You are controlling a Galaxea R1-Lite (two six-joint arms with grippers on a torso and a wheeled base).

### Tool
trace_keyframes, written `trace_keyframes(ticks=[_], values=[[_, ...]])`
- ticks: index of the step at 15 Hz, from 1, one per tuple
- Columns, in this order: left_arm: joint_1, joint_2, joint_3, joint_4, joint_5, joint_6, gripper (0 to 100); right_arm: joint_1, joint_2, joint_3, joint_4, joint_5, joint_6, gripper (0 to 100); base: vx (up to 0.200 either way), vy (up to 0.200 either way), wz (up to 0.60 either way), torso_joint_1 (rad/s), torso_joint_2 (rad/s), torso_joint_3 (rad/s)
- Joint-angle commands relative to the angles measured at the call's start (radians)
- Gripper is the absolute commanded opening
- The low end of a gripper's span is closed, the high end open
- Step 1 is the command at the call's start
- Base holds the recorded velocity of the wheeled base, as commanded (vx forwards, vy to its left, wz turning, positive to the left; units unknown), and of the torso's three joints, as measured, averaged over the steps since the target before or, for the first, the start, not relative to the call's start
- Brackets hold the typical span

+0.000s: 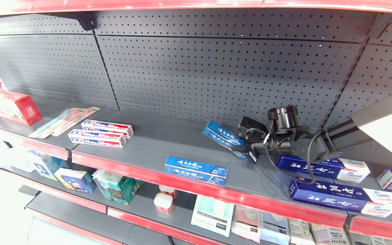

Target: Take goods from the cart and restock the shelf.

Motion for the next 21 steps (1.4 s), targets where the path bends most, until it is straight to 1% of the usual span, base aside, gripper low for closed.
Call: trace_keyframes(ticks=[1,2,3,11,15,16,18,21], values=[[0.0,0.001,0.0,0.0,0.001,-0.001,100,0.001,0.005,0.006,0.004,0.002,-0.001,0,0.0,0.0,0.0,0.0,0.0,0.0],[0.0,0.001,0.0,0.0,0.001,-0.001,100,0.001,0.005,0.013,0.002,0.002,-0.001,0,0.0,0.0,0.0,0.0,0.0,0.0],[0.0,0.001,0.0,0.0,0.001,-0.001,100,0.001,0.005,0.015,0.002,0.002,-0.001,100,0.0,0.0,0.0,0.0,0.0,0.0],[0.0,0.001,0.0,0.0,0.001,-0.001,100,-0.009,-0.005,0.013,0.002,-0.004,0.017,100,0.0,0.0,0.0,0.0,0.0,0.0],[0.0,0.001,0.0,0.0,0.001,-0.001,100,-0.038,-0.024,0.004,0.004,-0.012,0.112,100,0.0,0.0,0.0,0.0,0.0,0.0],[0.0,0.001,0.0,0.0,0.001,-0.001,100,-0.047,-0.042,0.009,0.004,-0.021,0.16,100,0.0,0.0,0.0,0.0,0.0,0.0],[0.0,0.001,0.0,0.0,0.001,-0.001,100,-0.065,-0.061,0.021,0.004,-0.024,0.188,100,0.0,0.0,0.0,0.0,0.0,0.0],[0.0,0.001,0.0,0.0,-0.001,-0.001,100,-0.084,-0.085,0.067,0.004,-0.026,0.186,100,0.0,0.0,0.0,0.0,0.0,0.0]])
